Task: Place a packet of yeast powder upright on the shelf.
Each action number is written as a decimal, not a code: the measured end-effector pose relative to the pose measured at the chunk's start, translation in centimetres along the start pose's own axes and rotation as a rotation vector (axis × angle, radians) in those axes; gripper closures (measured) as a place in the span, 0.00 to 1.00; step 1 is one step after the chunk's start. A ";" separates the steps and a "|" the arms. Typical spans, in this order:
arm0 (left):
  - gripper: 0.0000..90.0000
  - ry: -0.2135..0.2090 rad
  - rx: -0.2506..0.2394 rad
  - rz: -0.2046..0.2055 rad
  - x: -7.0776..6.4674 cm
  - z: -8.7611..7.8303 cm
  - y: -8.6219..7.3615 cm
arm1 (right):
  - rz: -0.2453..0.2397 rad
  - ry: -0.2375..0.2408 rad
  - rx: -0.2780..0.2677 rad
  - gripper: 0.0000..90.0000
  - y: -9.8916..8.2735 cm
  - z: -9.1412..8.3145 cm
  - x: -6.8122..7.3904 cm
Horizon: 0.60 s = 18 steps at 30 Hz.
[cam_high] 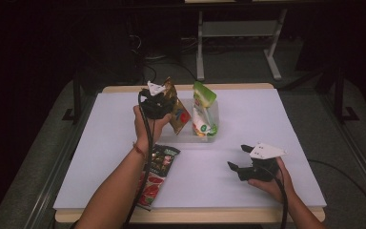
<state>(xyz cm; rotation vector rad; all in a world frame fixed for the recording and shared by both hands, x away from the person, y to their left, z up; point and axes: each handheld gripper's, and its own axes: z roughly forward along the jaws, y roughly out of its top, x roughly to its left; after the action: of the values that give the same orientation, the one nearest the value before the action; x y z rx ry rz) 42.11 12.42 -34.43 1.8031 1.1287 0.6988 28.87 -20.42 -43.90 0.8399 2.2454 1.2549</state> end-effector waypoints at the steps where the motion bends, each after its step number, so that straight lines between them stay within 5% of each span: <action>1: 0.74 0.012 0.003 0.018 -0.5 0.3 0.0 | -0.002 -0.001 0.002 0.23 0.0 0.0 0.1; 13: 0.74 0.011 -0.008 0.051 -1.9 1.5 -0.7 | -0.006 0.003 0.015 0.23 -0.1 0.2 0.0; 18: 0.72 -0.026 0.005 0.051 -2.4 2.1 -1.7 | -0.008 0.007 0.019 0.23 0.0 0.3 0.1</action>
<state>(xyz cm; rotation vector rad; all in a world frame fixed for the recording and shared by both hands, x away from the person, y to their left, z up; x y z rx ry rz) 42.05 9.83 -36.94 1.8454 1.0716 0.7007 28.96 -20.16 -44.11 0.8339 2.2679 1.2364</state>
